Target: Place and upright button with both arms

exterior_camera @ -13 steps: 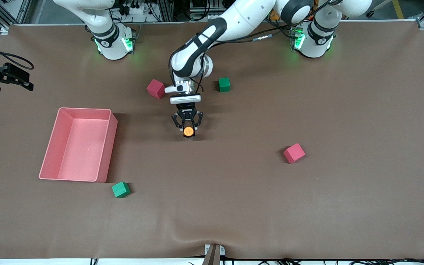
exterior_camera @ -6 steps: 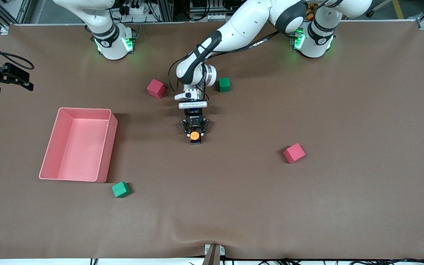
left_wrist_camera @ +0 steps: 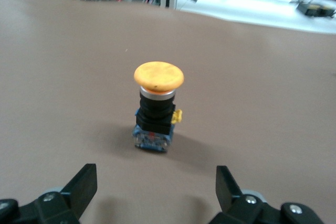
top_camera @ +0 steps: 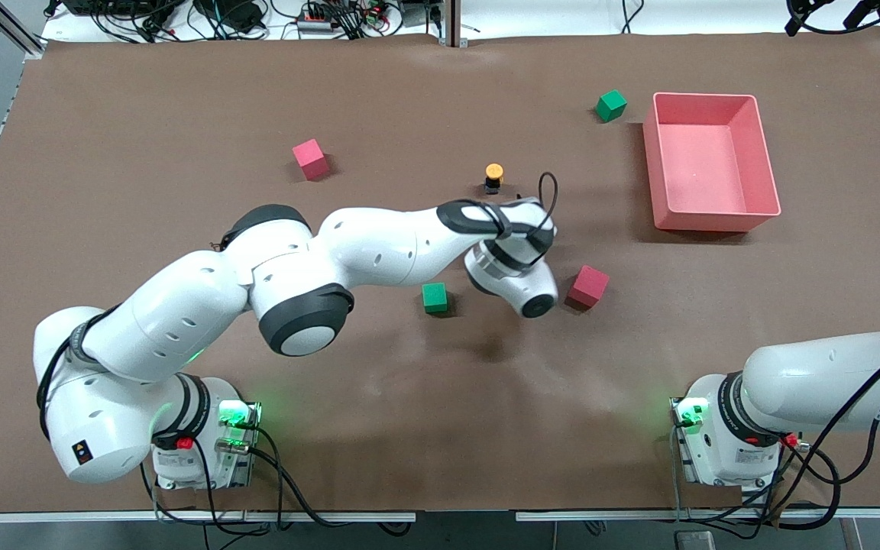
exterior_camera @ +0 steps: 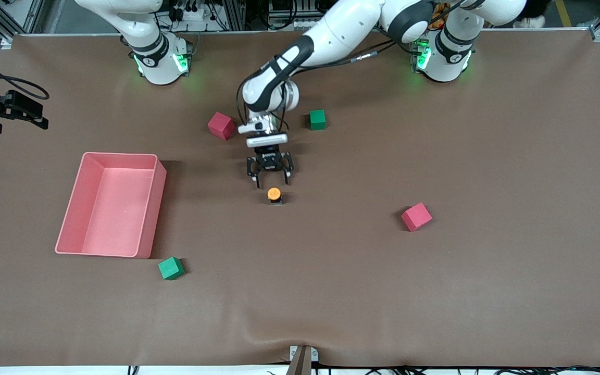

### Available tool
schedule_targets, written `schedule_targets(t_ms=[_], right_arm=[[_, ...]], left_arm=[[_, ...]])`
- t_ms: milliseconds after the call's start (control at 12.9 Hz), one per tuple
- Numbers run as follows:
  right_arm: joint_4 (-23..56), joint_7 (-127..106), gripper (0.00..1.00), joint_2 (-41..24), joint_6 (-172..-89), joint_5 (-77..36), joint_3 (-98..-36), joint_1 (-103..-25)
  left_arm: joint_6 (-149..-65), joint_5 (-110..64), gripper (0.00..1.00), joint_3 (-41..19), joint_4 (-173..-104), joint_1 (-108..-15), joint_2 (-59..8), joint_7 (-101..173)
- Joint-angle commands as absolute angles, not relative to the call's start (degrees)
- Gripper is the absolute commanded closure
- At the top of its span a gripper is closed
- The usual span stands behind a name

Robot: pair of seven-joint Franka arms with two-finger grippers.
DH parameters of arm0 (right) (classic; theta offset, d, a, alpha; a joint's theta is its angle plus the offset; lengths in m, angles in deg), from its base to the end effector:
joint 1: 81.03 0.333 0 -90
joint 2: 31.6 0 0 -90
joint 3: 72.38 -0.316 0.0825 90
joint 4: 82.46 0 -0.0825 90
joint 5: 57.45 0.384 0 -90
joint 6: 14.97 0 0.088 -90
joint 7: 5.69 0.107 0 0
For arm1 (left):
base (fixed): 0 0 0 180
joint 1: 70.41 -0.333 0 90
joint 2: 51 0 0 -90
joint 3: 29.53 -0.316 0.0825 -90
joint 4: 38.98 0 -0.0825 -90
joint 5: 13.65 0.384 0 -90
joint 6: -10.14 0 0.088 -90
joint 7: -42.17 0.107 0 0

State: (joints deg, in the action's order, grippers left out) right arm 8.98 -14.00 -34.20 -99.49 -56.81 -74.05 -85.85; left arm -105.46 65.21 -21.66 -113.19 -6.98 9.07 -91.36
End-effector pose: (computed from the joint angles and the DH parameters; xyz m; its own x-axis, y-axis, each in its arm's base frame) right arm 0.5293 -0.0275 0.6293 0.9932 0.0910 -0.0731 0.0897 -0.9958 -0.0206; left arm 0.3100 -0.6622 0.1121 0.4979 0.1987 0.8442 0.2261 -0.9695 0.0948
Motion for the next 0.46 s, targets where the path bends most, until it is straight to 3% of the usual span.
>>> schedule_targets(t_ms=[0, 387], right_arm=[[8.7, -14.5, 0.00, -34.2, -99.0, -56.8, -74.8, -86.8], [8.7, -14.1, 0.00, -34.3, -99.3, -56.9, -74.8, -86.7]], left_arm=[[-104.9, 52.2, 0.00, -21.2, -114.5, -6.9, 1.2, -82.1], [-101.2, 31.5, 0.00, -21.9, -114.2, -7.9, -12.1, -64.0]])
